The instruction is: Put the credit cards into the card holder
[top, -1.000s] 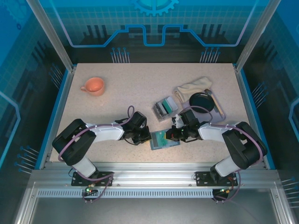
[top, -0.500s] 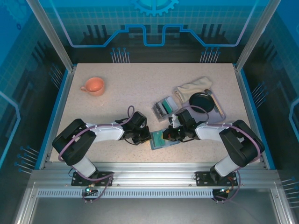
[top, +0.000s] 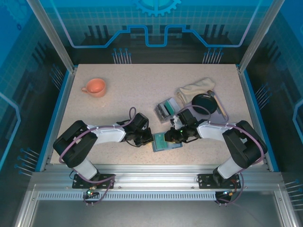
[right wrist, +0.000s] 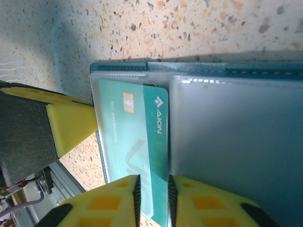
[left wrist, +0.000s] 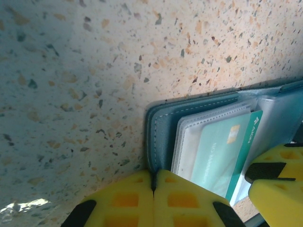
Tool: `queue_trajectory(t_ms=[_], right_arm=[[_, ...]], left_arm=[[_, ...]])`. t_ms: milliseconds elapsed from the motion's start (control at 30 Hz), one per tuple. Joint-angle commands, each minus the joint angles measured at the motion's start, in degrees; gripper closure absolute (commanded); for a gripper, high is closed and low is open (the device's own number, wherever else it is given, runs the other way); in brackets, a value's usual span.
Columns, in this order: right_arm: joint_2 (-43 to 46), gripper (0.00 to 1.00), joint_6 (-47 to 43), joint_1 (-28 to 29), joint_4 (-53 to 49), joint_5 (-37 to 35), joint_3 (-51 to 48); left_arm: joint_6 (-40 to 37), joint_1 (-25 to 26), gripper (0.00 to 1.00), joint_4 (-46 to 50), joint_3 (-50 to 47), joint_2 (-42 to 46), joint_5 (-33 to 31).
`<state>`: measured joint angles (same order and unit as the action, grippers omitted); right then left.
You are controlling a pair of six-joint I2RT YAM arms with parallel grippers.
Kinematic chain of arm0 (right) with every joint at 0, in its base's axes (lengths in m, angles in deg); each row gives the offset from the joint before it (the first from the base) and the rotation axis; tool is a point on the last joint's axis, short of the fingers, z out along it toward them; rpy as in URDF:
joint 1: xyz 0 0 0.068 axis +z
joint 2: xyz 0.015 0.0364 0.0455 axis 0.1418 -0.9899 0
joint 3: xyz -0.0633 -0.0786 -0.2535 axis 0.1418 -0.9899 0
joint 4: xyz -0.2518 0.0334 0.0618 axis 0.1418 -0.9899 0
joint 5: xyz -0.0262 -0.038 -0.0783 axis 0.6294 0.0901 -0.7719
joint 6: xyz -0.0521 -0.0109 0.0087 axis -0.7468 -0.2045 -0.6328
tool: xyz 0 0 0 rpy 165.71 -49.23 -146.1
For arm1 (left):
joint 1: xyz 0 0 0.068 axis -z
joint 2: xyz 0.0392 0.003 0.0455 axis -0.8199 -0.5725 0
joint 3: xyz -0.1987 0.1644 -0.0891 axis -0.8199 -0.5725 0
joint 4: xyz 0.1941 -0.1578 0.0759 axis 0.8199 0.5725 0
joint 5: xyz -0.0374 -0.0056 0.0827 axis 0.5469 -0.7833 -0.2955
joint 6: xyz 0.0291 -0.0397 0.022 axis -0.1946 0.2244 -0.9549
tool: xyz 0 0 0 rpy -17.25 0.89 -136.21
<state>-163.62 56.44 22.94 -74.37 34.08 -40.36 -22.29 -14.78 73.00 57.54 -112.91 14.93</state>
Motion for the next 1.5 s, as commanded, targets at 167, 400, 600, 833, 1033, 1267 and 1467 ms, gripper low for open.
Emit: queue_trajectory(t_ms=[167, 400, 600, 833, 1033, 1267, 1467], right_arm=[[-3.55, 0.83, -1.21, 0.39, -1.95, 1.82, 2.75], [-7.10, 0.85, -1.37, 2.17, -1.72, 3.45, 5.07], [-4.25, 0.85, -3.15, 2.54, -6.46, 1.17, 7.05], [6.49, 0.65, -16.98, -5.60, -25.87, -15.18, 19.10], [-3.78, 0.46, -28.81, -10.26, -35.62, -30.02, 37.65], [-17.53, 0.43, -33.74, -10.01, -41.09, -30.31, 53.19], [-24.14, 0.47, -34.09, -9.02, -42.97, -31.45, 57.77]], left_arm=[[-0.17, 0.29, 0.96, 0.48, 0.79, -1.13, -0.15], [-0.17, 0.27, 0.95, 0.55, 0.94, -1.29, -0.15], [-1.40, 0.08, 0.96, 2.94, 1.81, -0.89, -1.18], [-3.90, -2.89, 0.86, 6.19, 0.95, 2.71, -1.91], [-5.97, -4.72, 0.66, 8.24, 1.85, 5.05, -2.00], [-6.40, -6.69, 0.55, 10.05, 3.58, 7.03, -2.49], [-6.33, -9.45, 0.45, 7.63, 8.35, 5.09, 0.50]])
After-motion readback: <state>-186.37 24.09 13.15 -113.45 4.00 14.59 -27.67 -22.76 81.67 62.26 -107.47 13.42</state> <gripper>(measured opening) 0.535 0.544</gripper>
